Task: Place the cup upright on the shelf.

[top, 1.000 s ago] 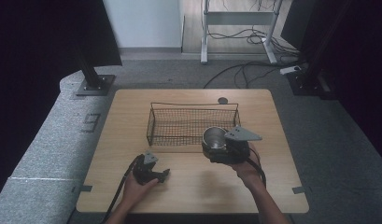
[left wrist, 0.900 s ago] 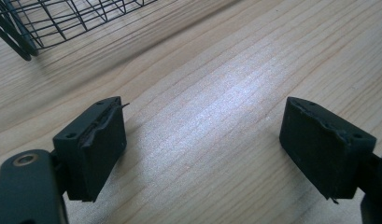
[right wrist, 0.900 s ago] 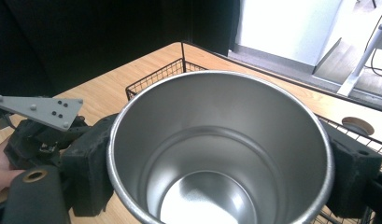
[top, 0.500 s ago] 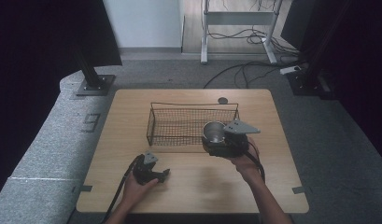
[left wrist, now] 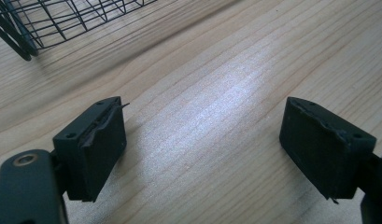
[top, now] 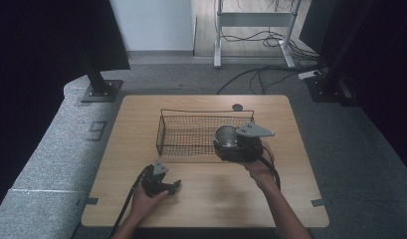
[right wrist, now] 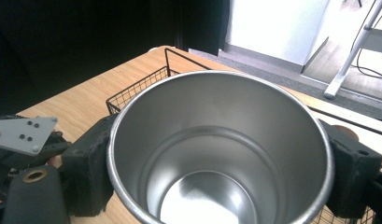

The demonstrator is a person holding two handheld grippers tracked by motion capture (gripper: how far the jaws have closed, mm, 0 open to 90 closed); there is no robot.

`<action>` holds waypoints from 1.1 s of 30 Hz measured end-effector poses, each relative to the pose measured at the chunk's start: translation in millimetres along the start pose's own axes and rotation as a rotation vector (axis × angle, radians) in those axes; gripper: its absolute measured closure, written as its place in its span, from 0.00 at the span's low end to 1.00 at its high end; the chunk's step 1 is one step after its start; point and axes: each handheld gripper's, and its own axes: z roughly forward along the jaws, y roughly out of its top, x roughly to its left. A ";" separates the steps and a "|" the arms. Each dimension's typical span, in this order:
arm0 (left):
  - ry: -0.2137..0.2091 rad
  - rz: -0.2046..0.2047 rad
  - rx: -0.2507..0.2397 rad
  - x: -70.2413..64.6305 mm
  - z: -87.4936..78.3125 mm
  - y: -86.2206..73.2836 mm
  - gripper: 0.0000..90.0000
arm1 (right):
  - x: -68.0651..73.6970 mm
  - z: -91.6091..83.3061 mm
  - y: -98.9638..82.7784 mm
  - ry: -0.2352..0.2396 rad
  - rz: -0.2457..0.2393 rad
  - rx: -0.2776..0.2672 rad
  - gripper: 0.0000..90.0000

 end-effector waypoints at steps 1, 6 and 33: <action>0.000 0.000 0.000 0.0 0.0 0.0 0.16 | -0.4 1.6 1.7 -0.001 0.001 0.001 0.16; 0.000 0.000 0.000 0.0 0.0 0.0 0.16 | -1.8 5.5 6.3 -0.003 0.003 -0.003 0.16; -0.003 0.001 0.000 0.0 0.0 0.0 0.16 | -22.2 27.1 17.4 -0.045 0.043 0.000 0.16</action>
